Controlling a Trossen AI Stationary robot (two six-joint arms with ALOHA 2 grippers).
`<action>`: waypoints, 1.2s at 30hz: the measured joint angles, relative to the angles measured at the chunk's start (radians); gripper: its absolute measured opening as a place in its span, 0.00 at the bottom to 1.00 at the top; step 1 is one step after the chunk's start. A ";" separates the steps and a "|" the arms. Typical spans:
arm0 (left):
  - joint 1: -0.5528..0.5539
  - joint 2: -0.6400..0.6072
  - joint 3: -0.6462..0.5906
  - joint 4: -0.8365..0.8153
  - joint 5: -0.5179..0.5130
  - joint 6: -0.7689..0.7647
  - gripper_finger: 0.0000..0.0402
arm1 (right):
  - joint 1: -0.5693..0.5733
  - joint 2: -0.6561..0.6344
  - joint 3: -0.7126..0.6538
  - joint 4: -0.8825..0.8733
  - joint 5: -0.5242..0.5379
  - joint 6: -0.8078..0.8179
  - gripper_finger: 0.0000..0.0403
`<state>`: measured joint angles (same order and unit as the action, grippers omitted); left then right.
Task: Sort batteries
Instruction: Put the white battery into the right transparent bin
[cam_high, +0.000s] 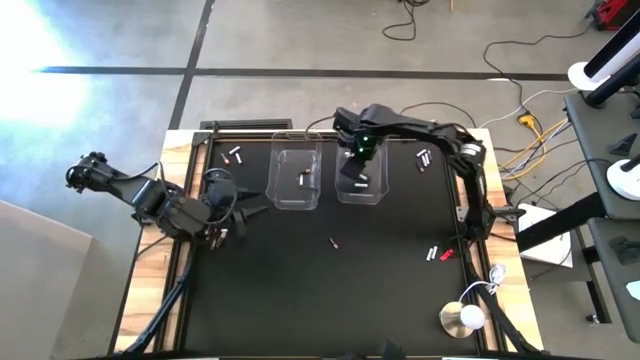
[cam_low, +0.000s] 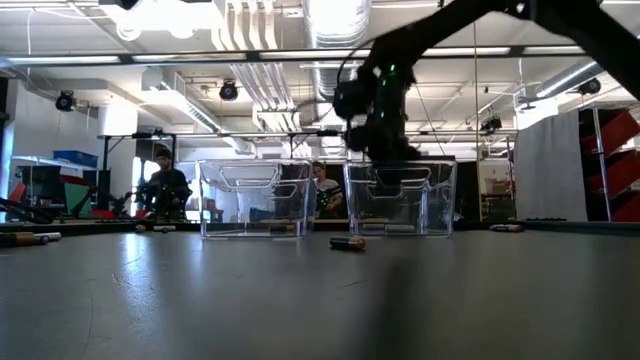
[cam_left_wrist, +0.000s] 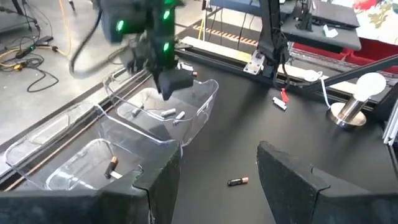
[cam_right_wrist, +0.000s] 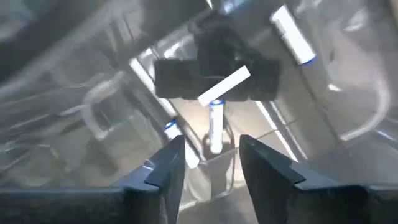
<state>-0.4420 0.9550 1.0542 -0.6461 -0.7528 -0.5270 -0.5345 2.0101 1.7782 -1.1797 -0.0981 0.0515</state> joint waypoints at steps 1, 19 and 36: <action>0.000 -0.003 0.000 0.003 0.000 0.000 0.47 | 0.007 -0.031 0.000 -0.004 -0.003 -0.004 0.39; -0.234 -0.064 0.075 0.588 0.002 0.577 0.47 | 0.611 -0.482 -0.159 0.034 0.030 0.305 0.38; -0.069 -0.052 -0.003 0.747 0.227 0.732 0.47 | 1.028 -0.592 -0.644 0.102 0.314 0.945 0.73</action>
<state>-0.5110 0.9027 1.0514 0.1011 -0.5261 0.2053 0.4934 1.4184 1.1341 -1.0777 0.2156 0.9969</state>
